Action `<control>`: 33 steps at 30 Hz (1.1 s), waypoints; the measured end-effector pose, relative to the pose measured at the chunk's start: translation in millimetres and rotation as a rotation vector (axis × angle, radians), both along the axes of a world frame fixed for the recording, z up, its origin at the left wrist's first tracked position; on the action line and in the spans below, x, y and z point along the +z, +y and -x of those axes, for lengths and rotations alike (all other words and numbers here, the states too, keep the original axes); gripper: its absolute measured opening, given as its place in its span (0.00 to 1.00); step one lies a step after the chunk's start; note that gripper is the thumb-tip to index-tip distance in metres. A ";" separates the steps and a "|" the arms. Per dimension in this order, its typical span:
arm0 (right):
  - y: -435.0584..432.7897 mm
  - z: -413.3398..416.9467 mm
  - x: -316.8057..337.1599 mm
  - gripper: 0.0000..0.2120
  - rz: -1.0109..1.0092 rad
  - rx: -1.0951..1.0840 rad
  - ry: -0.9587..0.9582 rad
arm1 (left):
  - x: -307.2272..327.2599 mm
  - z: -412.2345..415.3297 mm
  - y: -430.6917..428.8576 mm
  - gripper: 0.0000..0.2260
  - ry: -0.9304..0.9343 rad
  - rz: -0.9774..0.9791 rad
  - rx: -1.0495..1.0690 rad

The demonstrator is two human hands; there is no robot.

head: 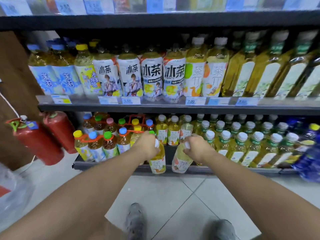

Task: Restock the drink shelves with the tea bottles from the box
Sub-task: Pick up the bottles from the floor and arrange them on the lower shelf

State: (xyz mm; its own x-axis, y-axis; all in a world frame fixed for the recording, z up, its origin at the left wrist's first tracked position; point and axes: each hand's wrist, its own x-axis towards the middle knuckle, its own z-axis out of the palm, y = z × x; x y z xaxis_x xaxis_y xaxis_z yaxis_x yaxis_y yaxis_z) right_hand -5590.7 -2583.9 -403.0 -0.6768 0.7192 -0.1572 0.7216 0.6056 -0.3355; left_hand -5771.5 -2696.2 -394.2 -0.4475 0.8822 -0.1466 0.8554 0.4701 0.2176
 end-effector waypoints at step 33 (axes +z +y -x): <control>165.7 74.5 -108.0 0.24 -0.051 -0.182 -0.049 | -98.5 26.5 196.3 0.18 -0.102 -0.010 -0.056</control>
State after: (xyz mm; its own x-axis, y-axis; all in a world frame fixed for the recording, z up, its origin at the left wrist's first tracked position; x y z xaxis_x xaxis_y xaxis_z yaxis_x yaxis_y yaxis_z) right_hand -5665.2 -2418.2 -510.9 -0.5270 0.8370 -0.1471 0.8356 0.4788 -0.2693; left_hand -5798.0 -2499.9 -492.7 -0.3806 0.9070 -0.1802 0.8535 0.4195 0.3090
